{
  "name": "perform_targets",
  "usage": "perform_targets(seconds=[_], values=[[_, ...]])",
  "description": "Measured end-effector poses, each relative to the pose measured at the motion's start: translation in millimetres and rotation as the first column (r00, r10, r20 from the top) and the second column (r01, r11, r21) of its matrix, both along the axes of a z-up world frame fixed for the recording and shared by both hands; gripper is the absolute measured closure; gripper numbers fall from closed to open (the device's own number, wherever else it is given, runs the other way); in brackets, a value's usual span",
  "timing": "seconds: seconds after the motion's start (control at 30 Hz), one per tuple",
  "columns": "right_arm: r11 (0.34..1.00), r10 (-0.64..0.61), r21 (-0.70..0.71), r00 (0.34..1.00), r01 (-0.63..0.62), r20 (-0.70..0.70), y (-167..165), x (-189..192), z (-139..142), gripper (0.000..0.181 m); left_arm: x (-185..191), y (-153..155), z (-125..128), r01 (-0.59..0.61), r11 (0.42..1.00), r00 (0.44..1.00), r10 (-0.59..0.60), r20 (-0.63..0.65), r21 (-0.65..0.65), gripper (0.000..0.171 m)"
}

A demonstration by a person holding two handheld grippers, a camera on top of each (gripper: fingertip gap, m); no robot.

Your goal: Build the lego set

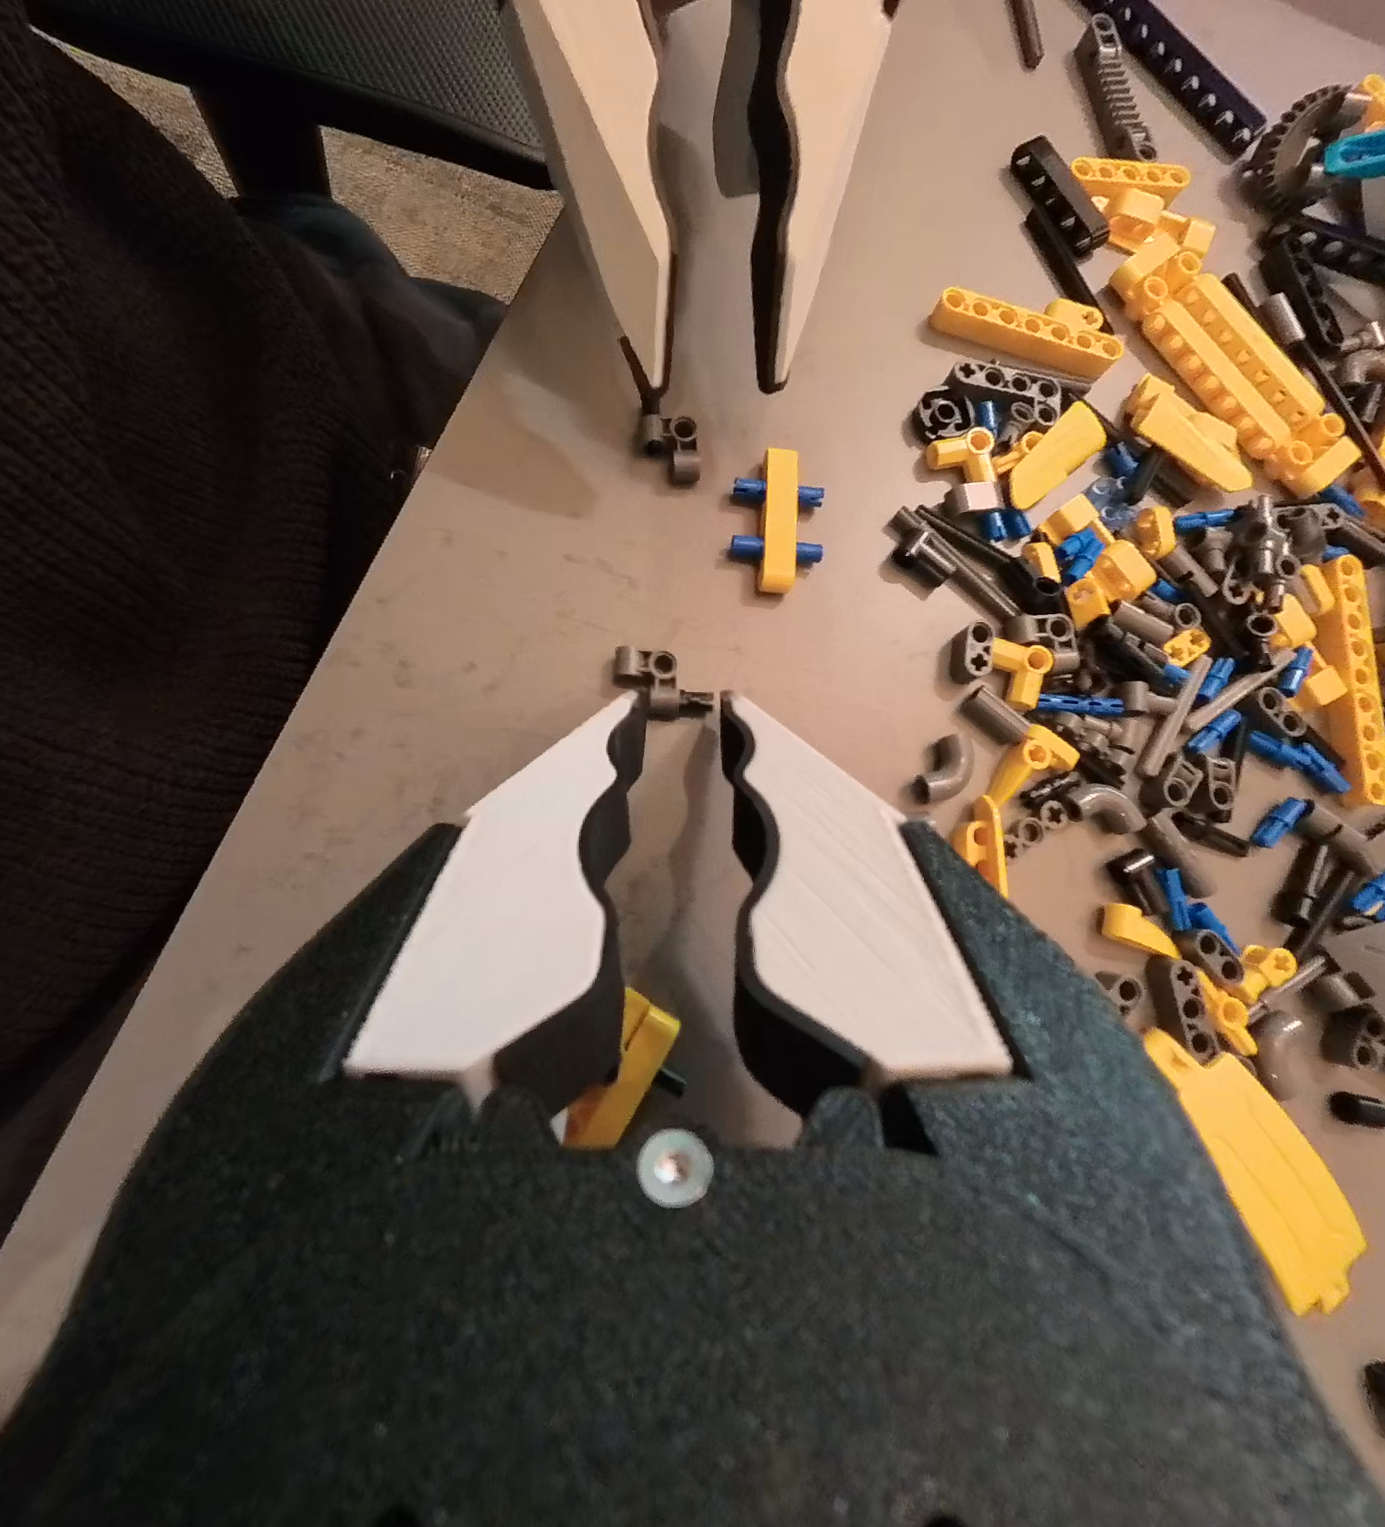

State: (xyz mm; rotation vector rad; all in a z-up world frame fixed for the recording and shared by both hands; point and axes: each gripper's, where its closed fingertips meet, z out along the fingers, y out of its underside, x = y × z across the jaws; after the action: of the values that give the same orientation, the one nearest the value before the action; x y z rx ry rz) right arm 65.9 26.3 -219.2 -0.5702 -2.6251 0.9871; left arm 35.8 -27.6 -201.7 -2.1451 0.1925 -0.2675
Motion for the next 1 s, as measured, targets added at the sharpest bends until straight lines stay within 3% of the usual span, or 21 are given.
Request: perform_targets(seconds=[0.37, 0.53, 0.8, 1.0], values=[[1.0, 0.0, 0.027, 0.998, -0.002, 0.056, -0.9, 8.9, -4.0, 0.157, -0.1, 0.2, 0.5, -0.001, 1.0, 1.0, 0.001, 0.0, 0.001, 0.148], [0.998, 0.067, -0.001, 0.988, -0.067, 0.136, -9.1, 29.0, -3.2, 0.157, -0.3, 0.8, 0.7, -0.002, 1.0, 1.0, 0.002, -0.002, 0.0, 0.148], [0.999, -0.004, -0.038, 1.0, 0.005, 0.012, -7.4, 3.8, 7.6, 0.157, -0.9, 2.8, 1.6, -0.009, 1.0, 1.0, 0.009, -0.009, 0.009, 0.148], [0.999, -0.008, -0.043, 1.0, 0.009, 0.023, -18.3, 4.8, 3.5, 0.149, -5.2, 8.3, 0.4, -0.017, 1.0, 0.998, 0.016, -0.055, -0.008, 0.148]])
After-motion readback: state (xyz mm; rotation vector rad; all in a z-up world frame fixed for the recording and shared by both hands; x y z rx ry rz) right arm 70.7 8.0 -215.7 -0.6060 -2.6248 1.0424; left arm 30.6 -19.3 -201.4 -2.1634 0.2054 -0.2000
